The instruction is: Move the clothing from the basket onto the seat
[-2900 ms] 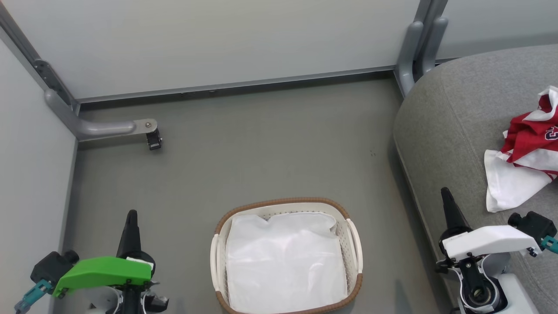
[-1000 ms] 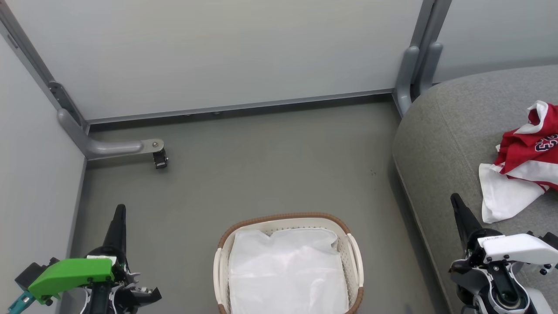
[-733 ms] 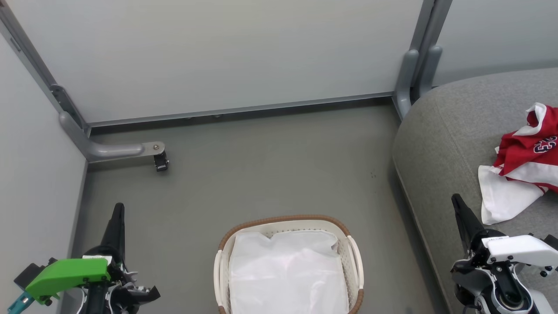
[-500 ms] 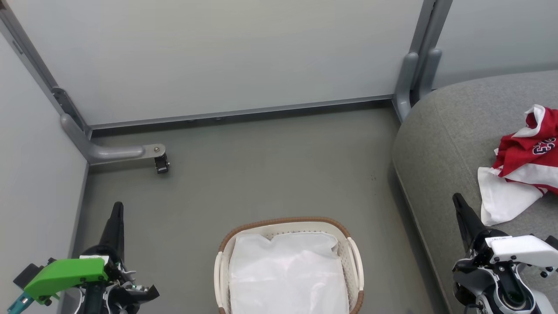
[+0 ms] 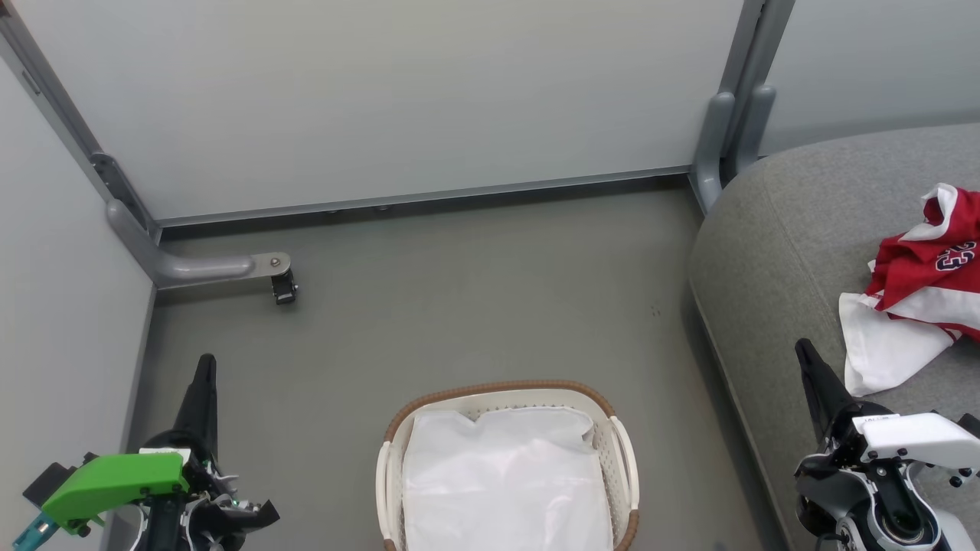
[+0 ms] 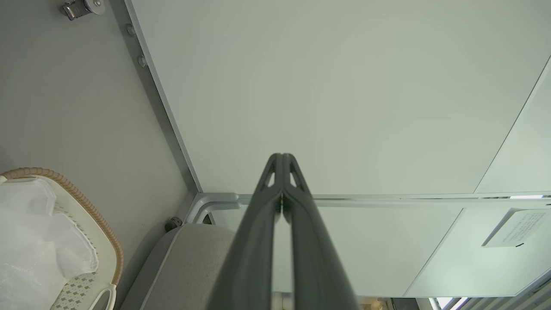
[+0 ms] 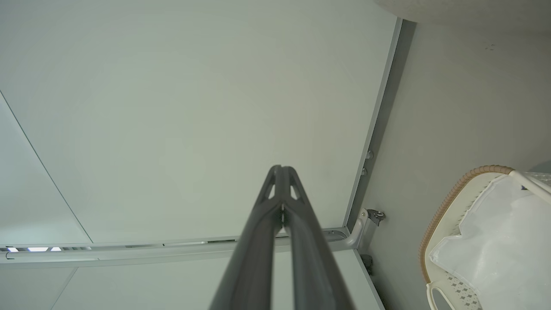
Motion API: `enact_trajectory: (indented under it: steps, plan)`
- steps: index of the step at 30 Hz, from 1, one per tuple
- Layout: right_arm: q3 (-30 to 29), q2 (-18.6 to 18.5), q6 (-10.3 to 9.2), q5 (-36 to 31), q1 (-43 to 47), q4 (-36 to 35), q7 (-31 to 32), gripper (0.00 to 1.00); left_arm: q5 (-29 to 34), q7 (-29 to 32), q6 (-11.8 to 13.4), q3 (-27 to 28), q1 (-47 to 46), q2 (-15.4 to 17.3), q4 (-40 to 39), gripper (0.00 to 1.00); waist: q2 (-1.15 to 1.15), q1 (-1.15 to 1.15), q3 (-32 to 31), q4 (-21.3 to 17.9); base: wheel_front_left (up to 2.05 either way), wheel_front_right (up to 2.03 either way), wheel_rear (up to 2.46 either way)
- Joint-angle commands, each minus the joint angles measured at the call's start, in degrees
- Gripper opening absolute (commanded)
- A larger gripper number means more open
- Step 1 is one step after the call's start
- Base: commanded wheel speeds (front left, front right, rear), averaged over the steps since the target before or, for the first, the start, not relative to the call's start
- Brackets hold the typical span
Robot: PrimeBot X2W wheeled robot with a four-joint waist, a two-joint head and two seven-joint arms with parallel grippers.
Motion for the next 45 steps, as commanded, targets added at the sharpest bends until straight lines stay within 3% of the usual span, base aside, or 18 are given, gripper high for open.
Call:
enact_trajectory:
  steps: [1, 45]
  plan:
    - [-0.1, -0.2, -0.02, 0.0, 0.7, -0.2, 0.2, 0.0, -0.1, 0.2, -0.3, 0.3, -0.4, 0.2, 0.0, 0.0, 0.0, 0.0, 0.0, 0.0, 0.0, 0.0, 0.0]
    - [-0.3, -0.1, -0.02, -0.2, 0.7, -0.2, 0.3, 0.0, 0.2, 0.4, -0.3, 0.6, -0.4, 0.0, 0.0, 0.0, 0.0, 0.0, 0.0, 0.0, 0.0, 0.0, 0.0]
